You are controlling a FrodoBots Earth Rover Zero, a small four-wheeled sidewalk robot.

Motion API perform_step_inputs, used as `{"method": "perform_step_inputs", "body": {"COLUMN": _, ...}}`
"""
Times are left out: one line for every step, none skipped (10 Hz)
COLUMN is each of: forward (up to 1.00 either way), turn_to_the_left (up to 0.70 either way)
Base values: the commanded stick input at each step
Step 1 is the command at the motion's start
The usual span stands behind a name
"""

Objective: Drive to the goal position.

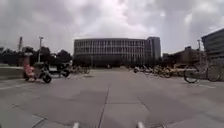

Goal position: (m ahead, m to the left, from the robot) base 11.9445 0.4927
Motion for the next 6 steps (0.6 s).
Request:
{"method": "perform_step_inputs", "body": {"forward": 0.60, "turn_to_the_left": 0.00}}
{"method": "perform_step_inputs", "body": {"forward": 0.60, "turn_to_the_left": 0.00}}
{"method": "perform_step_inputs", "body": {"forward": 0.60, "turn_to_the_left": 0.00}}
{"method": "perform_step_inputs", "body": {"forward": 0.60, "turn_to_the_left": 0.00}}
{"method": "perform_step_inputs", "body": {"forward": 0.60, "turn_to_the_left": 0.00}}
{"method": "perform_step_inputs", "body": {"forward": 0.60, "turn_to_the_left": 0.00}}
